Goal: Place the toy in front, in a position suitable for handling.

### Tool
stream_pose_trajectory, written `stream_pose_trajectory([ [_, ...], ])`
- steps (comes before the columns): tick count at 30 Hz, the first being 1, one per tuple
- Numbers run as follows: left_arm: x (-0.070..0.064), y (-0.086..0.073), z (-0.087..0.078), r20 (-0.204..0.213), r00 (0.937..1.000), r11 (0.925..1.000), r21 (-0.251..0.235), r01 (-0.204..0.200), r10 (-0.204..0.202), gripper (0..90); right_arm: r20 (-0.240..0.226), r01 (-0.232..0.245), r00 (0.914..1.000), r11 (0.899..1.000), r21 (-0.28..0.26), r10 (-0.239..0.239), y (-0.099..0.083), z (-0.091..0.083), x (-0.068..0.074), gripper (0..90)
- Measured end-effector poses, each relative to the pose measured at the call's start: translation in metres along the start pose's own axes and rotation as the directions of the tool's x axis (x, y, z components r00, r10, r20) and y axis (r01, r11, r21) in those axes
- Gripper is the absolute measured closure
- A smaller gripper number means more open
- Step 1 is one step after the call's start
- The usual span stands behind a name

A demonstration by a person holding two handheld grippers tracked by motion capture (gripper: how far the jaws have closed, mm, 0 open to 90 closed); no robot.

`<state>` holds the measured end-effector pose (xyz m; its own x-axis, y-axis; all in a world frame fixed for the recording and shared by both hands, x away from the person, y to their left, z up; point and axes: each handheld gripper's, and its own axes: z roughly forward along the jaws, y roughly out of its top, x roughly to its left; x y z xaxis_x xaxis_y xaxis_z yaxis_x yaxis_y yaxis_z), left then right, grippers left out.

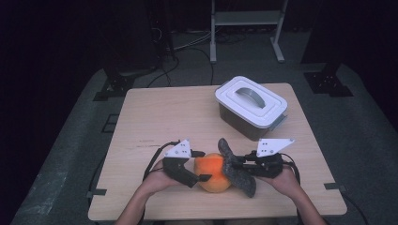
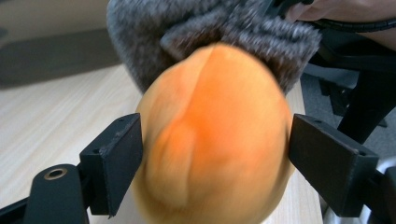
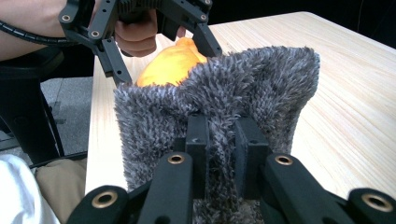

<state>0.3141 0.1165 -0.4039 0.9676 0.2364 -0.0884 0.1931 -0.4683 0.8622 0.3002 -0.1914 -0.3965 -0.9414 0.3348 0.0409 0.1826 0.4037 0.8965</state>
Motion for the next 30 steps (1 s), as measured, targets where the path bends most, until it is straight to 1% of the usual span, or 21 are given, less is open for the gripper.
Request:
stream_pose_trajectory([
  [1,0.003,-0.003,0.0,0.007,0.9997,0.9997,-0.007,0.024,-0.024,17.8,0.001,-0.006,1.0,1.0,-0.001,0.006,-0.001,0.0,-0.001,77.3],
  [2,0.004,-0.005,0.0,0.018,0.9993,0.9993,-0.017,0.033,-0.033,19.3,0.002,-0.013,0.9999,1.0,-0.002,0.013,-0.002,0.0,-0.002,77.3],
  [3,0.004,-0.006,0.001,0.022,0.9992,0.9991,-0.026,0.035,-0.035,23.7,0.003,-0.017,0.9999,1.0,-0.001,0.017,-0.003,0.0,-0.003,77.3],
  [5,0.003,-0.006,0.0,0.007,0.9998,0.9994,-0.028,0.021,-0.02,34.5,0.002,-0.024,0.9997,1.0,-0.002,0.024,-0.004,-0.001,-0.004,77.3],
  [6,0.003,-0.004,-0.002,0.001,0.9998,0.9994,-0.03,0.02,-0.02,38.7,0.003,-0.025,0.9997,1.0,-0.005,0.025,-0.003,-0.002,-0.005,77.3],
  [7,0.002,-0.002,-0.003,-0.011,0.9998,0.9994,-0.03,0.017,-0.017,41.2,0.009,-0.025,0.9997,1.0,-0.006,0.025,-0.002,-0.004,-0.005,77.3],
  [8,0.001,-0.001,-0.005,-0.015,0.9997,0.9994,-0.029,0.02,-0.02,42.0,0.009,-0.027,0.9996,0.999,-0.019,0.028,-0.001,-0.006,-0.005,77.4],
  [10,-0.001,0.003,-0.008,-0.038,0.9992,0.9997,-0.024,0.006,-0.006,42.6,0.022,-0.023,0.9995,0.999,-0.047,0.024,0.004,-0.012,-0.004,77.5],
  [11,-0.001,0.004,-0.009,-0.05,0.9988,0.9999,-0.011,-0.004,0.004,42.7,0.026,-0.019,0.9994,0.998,-0.062,0.02,0.007,-0.014,-0.003,77.4],
  [13,-0.002,0.006,-0.009,-0.061,0.9981,0.9999,-0.009,-0.006,0.005,42.7,0.02,-0.016,0.9996,0.996,-0.093,0.018,0.011,-0.016,-0.001,77.4],
  [14,-0.003,0.006,-0.009,-0.062,0.9981,1.0,-0.007,-0.007,0.006,42.8,0.018,-0.015,0.9997,0.995,-0.094,0.017,0.012,-0.015,0.0,77.4],
  [16,-0.003,0.006,-0.008,-0.063,0.998,0.9999,-0.01,-0.006,0.005,42.7,0.017,-0.002,0.9999,0.997,-0.083,0.004,0.013,-0.011,0.003,77.3],
  [19,-0.003,0.006,-0.007,-0.056,0.9984,0.9999,-0.007,-0.01,0.01,41.6,0.013,0.018,0.9998,1.0,-0.013,-0.018,0.008,0.0,0.005,77.0],
  [21,-0.001,0.002,-0.005,-0.035,0.9994,0.9998,-0.018,0.001,-0.002,36.6,0.003,0.015,0.9999,1.0,0.001,-0.015,0.004,0.003,0.004,77.1],
  [23,0.002,0.001,-0.004,-0.024,0.9994,0.9992,-0.032,0.023,-0.024,28.2,0.002,0.005,1.0,1.0,0.005,-0.005,0.001,0.002,0.002,77.0],
  [24,0.003,0.0,-0.003,-0.023,0.9991,0.9988,-0.033,0.036,-0.036,24.5,0.003,0.004,1.0,1.0,0.012,-0.004,0.0,0.002,0.0,77.0],
  [25,0.004,-0.001,0.0,-0.026,0.9983,0.9984,-0.023,0.052,-0.053,18.4,0.005,0.0,1.0,1.0,0.012,0.0,-0.001,0.001,-0.001,77.1],
  [26,0.005,-0.003,0.003,-0.021,0.9974,0.9974,-0.02,0.069,-0.07,16.1,0.006,-0.006,1.0,1.0,0.011,0.006,-0.002,0.001,-0.002,77.0],
  [27,0.005,-0.006,0.007,-0.008,0.9968,0.9967,-0.021,0.079,-0.079,15.8,0.007,-0.011,0.9999,1.0,0.011,0.011,-0.003,0.0,-0.002,77.0],
  [28,0.004,-0.007,0.01,-0.012,0.9976,0.9975,-0.018,0.069,-0.069,16.7,0.01,-0.011,0.9999,1.0,0.012,0.011,-0.002,0.0,-0.002,77.1],
  [30,0.001,-0.004,0.009,-0.031,0.9986,0.9988,-0.025,0.043,-0.044,27.0,0.022,-0.002,0.9998,1.0,0.004,0.002,0.002,-0.001,0.0,77.2],
])
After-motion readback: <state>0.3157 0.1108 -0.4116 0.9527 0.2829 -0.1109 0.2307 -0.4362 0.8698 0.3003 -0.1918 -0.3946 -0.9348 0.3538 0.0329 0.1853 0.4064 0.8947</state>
